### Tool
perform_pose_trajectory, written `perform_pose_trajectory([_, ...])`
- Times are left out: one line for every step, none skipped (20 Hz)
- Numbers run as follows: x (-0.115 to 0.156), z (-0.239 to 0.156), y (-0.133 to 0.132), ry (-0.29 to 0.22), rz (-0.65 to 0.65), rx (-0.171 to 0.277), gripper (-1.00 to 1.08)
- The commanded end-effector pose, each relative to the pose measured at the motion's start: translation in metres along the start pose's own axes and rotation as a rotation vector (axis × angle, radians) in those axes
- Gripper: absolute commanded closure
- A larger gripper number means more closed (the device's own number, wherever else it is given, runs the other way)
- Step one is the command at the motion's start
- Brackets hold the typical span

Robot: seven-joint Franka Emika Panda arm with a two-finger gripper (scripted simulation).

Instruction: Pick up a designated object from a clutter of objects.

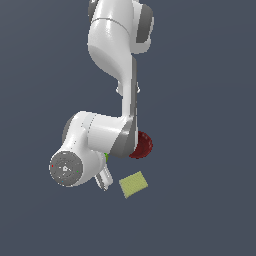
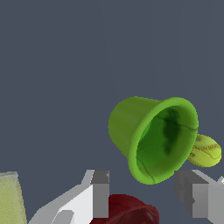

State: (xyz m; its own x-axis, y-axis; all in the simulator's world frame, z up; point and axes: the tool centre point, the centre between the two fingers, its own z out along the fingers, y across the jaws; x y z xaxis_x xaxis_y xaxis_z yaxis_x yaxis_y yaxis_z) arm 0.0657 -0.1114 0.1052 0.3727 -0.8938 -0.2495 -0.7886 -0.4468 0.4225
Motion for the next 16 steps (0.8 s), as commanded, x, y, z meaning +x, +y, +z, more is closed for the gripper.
perform_pose_trajectory([0.003, 0.004, -0.001, -0.005, 0.024, -0.009, -0.20])
perform_pose_trajectory([0.004, 0.005, -0.001, -0.007, 0.030, -0.011, -0.20])
perform_pose_trajectory([0.004, 0.006, -0.001, -0.008, 0.034, -0.012, -0.20])
perform_pose_trajectory([0.005, 0.007, -0.001, -0.008, 0.036, -0.013, -0.20])
perform_pose_trajectory([0.005, 0.007, -0.001, -0.008, 0.037, -0.013, -0.20])
perform_pose_trajectory([0.004, 0.006, -0.001, -0.008, 0.032, -0.012, -0.20])
perform_pose_trajectory([0.004, 0.007, -0.001, -0.008, 0.032, -0.012, -0.20])
perform_pose_trajectory([0.004, 0.007, -0.001, -0.008, 0.032, -0.012, -0.20])
perform_pose_trajectory([0.004, 0.008, -0.001, -0.008, 0.032, -0.012, -0.20])
perform_pose_trajectory([0.004, 0.010, -0.001, -0.008, 0.033, -0.012, -0.20])
perform_pose_trajectory([0.004, 0.012, -0.001, -0.008, 0.033, -0.013, -0.20])
perform_pose_trajectory([0.004, 0.015, -0.001, -0.008, 0.034, -0.013, -0.20])
perform_pose_trajectory([0.004, 0.018, -0.001, -0.008, 0.034, -0.013, -0.20])
perform_pose_trajectory([0.004, 0.021, -0.001, -0.008, 0.035, -0.013, -0.20])
perform_pose_trajectory([0.004, 0.025, -0.001, -0.008, 0.035, -0.013, -0.20])
perform_pose_trajectory([0.004, 0.028, 0.000, -0.008, 0.036, -0.013, -0.20])
